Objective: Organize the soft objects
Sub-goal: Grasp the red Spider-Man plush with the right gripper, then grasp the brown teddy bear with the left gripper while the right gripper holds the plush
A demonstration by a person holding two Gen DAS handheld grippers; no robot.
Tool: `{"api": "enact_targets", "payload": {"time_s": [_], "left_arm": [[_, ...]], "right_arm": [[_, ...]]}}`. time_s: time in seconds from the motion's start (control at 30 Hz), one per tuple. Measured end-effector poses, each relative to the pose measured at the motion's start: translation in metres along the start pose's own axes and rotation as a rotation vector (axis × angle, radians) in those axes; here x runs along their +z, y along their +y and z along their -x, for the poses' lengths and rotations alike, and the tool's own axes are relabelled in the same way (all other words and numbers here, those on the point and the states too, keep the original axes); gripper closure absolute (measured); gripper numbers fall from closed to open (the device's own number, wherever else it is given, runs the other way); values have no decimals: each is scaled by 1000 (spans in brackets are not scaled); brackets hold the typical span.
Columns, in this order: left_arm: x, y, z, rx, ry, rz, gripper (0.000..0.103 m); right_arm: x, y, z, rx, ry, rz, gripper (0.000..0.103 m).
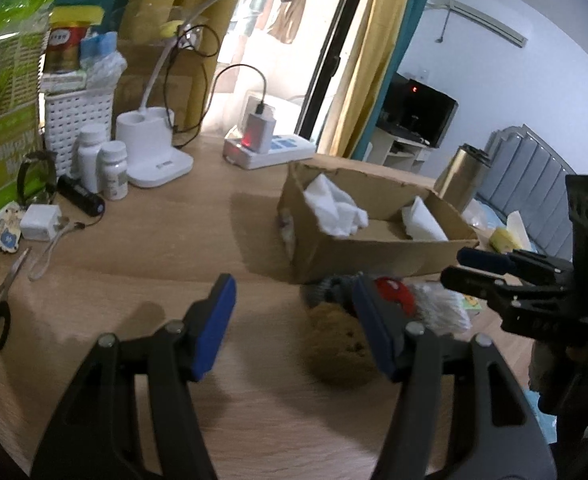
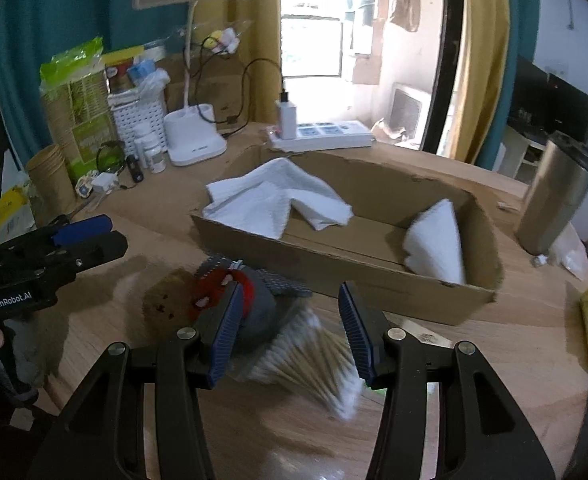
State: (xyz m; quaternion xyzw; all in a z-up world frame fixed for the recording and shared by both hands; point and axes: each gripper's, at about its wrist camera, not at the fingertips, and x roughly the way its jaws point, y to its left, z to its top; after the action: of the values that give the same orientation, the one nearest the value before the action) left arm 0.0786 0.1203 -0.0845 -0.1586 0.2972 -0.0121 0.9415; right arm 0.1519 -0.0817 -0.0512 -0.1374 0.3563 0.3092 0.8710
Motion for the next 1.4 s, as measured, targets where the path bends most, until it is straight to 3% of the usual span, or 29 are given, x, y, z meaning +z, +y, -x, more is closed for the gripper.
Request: {"api": "enact_targets", "payload": {"time_s": [0.4, 0.87, 1.07, 1.4], "left_arm": [[-6, 28, -1, 28, 19, 53, 39], [-8, 22, -5, 24, 32, 51, 39], [-8, 15, -5, 29, 35, 38, 38], [-9, -9, -9, 20, 57, 0, 38]], "right_arm": [[9, 27, -37, 70, 66, 43, 51], [3, 37, -57, 120, 146, 69, 51], [3, 40, -56, 125, 140, 97, 55], [4, 26, -21, 147, 25, 85, 57]]}}
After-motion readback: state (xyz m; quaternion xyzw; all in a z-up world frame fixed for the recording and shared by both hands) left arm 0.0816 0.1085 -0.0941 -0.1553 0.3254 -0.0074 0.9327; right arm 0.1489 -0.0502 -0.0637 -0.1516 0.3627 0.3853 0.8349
